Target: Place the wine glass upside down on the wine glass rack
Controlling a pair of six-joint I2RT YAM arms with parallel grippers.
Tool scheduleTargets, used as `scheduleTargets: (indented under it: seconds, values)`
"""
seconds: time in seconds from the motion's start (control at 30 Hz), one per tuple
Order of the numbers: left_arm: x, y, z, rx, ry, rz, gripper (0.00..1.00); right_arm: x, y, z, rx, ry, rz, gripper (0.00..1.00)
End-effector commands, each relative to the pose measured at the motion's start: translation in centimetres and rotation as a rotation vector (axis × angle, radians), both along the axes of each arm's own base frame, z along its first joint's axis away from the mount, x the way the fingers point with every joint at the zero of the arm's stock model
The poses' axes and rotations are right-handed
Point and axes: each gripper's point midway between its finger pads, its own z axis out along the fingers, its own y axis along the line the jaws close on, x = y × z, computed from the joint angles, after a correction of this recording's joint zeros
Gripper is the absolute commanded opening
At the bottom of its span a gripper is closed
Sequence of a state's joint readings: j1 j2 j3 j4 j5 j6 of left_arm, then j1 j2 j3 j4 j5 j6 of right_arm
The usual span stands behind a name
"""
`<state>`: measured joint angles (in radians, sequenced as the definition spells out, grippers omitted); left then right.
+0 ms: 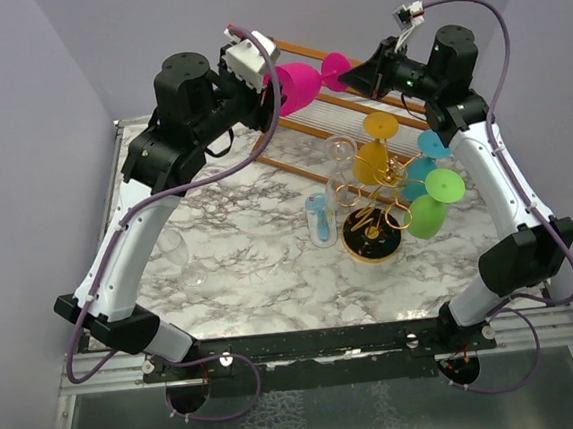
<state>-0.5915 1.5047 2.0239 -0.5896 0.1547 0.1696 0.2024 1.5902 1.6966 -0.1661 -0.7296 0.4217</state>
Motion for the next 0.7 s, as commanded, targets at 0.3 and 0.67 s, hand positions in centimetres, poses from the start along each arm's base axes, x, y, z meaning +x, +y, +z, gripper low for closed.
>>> scheduleTargets:
  seconds: [0.3,0.67]
  values:
    - [-1.6,9.3,3.1,0.050,-0.121,0.298,0.89,-3.0,-3.6,4.5,-0.455,-0.528,-0.027,0.01]
    - [-0.2,11.8,1.9,0.091,-0.116,0.408,0.97,-12.5,-0.3,2.1,-0.517,-0.602,0.342,0.01]
